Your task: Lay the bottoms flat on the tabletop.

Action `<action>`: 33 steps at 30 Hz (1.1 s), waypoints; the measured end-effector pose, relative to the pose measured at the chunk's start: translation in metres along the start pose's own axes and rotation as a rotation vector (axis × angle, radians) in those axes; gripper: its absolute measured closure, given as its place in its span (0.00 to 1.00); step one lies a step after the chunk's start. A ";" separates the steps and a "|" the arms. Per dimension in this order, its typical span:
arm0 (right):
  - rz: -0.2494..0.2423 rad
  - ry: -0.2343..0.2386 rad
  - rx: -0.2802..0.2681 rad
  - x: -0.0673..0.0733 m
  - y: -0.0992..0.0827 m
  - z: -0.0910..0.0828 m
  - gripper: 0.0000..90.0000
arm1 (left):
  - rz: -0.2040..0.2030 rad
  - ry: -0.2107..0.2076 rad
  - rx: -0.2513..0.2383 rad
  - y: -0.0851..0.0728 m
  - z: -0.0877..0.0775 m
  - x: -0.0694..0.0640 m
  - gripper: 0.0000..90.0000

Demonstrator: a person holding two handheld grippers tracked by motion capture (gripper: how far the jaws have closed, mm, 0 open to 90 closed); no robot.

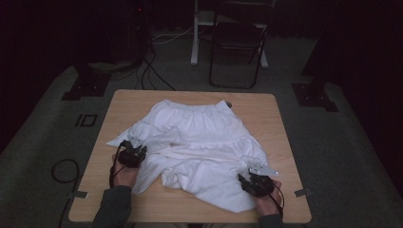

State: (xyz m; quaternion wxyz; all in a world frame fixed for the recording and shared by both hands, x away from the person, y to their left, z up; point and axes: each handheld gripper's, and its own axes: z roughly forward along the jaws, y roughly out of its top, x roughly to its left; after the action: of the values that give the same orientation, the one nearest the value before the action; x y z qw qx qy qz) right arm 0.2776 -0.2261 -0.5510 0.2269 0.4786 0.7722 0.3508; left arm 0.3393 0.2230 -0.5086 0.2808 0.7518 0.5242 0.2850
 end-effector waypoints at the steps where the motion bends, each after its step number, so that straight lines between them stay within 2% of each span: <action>1: 0.002 -0.001 0.000 0.000 0.000 0.000 0.55 | -0.006 0.009 0.004 -0.007 -0.003 0.004 0.92; 4: 0.002 -0.002 0.001 0.000 0.000 0.000 0.55 | -0.035 0.027 0.018 -0.026 -0.012 0.014 0.92; 5: 0.002 -0.002 0.001 0.000 0.000 0.000 0.55 | -0.035 0.027 0.018 -0.026 -0.012 0.014 0.92; 7: 0.002 -0.001 0.001 0.000 0.000 0.000 0.55 | -0.052 0.040 0.034 -0.044 -0.019 0.018 0.92; 9: 0.002 -0.001 0.002 0.000 0.000 0.000 0.55 | -0.051 0.046 0.036 -0.049 -0.021 0.019 0.92; 11: 0.004 0.001 0.003 0.000 0.000 0.000 0.55 | -0.070 0.053 0.037 -0.060 -0.028 0.023 0.92; 15: 0.005 0.004 0.005 -0.001 0.000 0.000 0.55 | -0.085 0.066 0.036 -0.066 -0.035 0.028 0.92; 18: 0.005 0.006 0.004 -0.001 0.000 0.000 0.55 | -0.113 0.082 0.036 -0.075 -0.043 0.035 0.91; 22: 0.004 0.007 0.005 -0.001 0.000 0.000 0.55 | -0.126 0.076 0.041 -0.084 -0.049 0.036 0.91; 24: 0.004 0.007 0.005 -0.001 0.000 0.000 0.55 | -0.100 0.064 0.035 -0.083 -0.051 0.032 0.88; 26: 0.004 0.006 0.005 -0.001 0.001 0.000 0.55 | -0.075 0.056 0.013 -0.080 -0.054 0.028 0.78; 28: 0.005 0.004 0.004 -0.001 0.000 0.000 0.55 | -0.074 0.046 -0.006 -0.074 -0.058 0.026 0.66; 30: 0.006 0.003 0.004 0.000 0.000 0.000 0.55 | -0.078 0.037 -0.016 -0.071 -0.061 0.025 0.61; 33: 0.006 0.003 0.003 0.000 0.000 0.000 0.55 | -0.070 0.016 -0.051 -0.058 -0.069 0.021 0.55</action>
State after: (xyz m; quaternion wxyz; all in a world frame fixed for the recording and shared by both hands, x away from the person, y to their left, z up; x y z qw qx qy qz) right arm 0.2779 -0.2265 -0.5507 0.2239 0.4806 0.7719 0.3509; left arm 0.2593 0.2686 -0.5003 0.3053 0.7233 0.5451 0.2942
